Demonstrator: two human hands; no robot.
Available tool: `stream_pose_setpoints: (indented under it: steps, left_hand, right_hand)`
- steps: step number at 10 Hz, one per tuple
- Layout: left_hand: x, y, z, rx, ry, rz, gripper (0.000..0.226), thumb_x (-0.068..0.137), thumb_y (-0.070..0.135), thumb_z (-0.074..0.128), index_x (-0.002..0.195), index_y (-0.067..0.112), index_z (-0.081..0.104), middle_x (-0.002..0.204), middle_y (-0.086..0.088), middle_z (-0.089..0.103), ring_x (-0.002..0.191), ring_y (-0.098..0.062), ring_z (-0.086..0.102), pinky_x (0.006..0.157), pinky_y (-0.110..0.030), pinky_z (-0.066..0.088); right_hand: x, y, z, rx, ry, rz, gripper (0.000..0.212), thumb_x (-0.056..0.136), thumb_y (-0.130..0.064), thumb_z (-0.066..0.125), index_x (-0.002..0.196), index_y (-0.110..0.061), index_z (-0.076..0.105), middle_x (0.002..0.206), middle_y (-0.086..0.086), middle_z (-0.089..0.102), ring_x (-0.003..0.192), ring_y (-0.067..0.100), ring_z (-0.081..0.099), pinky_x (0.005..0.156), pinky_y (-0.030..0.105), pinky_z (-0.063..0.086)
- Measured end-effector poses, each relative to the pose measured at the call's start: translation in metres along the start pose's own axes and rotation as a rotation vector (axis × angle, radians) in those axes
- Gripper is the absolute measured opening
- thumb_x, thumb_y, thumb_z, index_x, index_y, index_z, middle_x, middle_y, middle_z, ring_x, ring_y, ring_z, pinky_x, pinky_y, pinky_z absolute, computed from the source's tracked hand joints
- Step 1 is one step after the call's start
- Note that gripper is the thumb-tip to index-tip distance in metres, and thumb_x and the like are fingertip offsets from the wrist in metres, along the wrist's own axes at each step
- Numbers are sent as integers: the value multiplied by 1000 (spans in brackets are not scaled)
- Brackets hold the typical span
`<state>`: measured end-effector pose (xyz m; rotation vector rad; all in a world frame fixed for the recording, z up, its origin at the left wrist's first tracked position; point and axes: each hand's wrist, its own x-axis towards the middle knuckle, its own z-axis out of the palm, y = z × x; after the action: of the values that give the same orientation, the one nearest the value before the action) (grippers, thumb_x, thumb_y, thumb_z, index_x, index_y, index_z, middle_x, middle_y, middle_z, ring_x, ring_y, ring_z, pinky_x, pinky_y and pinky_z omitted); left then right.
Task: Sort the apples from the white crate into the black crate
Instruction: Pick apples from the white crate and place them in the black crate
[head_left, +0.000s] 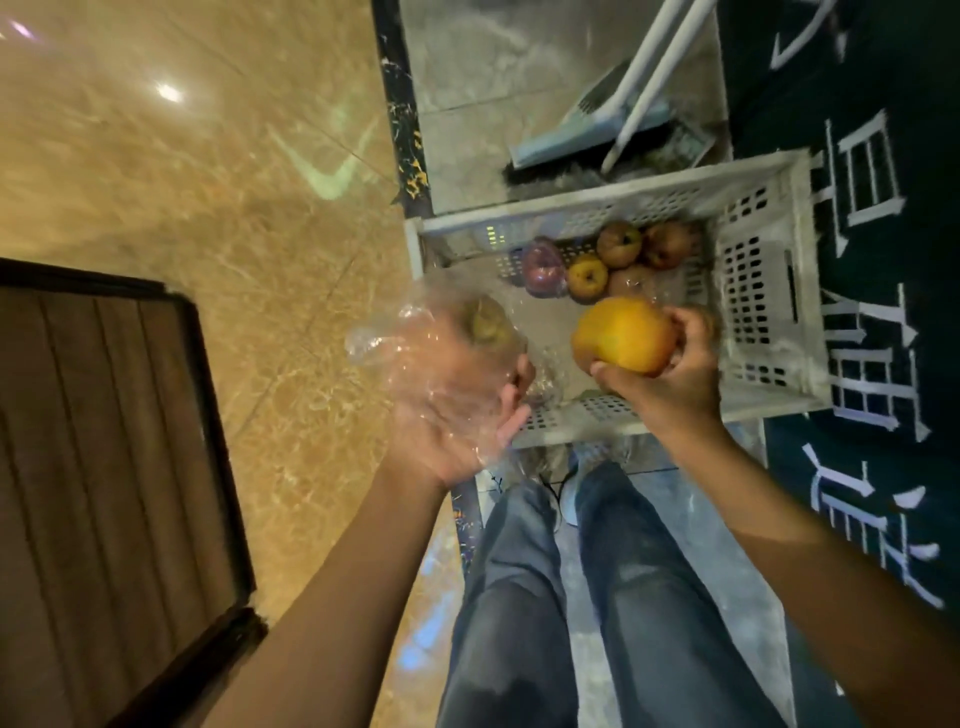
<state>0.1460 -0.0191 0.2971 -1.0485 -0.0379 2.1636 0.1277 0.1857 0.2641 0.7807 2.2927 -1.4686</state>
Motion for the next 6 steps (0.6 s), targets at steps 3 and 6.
stream_pose_setpoints:
  steps: [3, 6]
  left_hand:
    - [-26, -15, -3, 337, -154, 35, 77, 80, 58, 56, 138, 12, 32, 116, -18, 58, 97, -30, 66, 79, -35, 57]
    - [-67, -22, 30, 1199, 351, 780, 31, 53, 19, 86, 66, 26, 58, 59, 7, 58, 67, -24, 57, 65, -22, 50]
  right_hand:
    - [-36, -24, -18, 38, -44, -9, 73, 60, -10, 86, 117, -26, 43, 114, 1, 48, 96, 19, 54, 77, 29, 44]
    - [-56, -35, -16, 33, -44, -13, 74, 62, -11, 85, 123, -18, 43, 112, -1, 46, 95, 17, 51, 78, 28, 41]
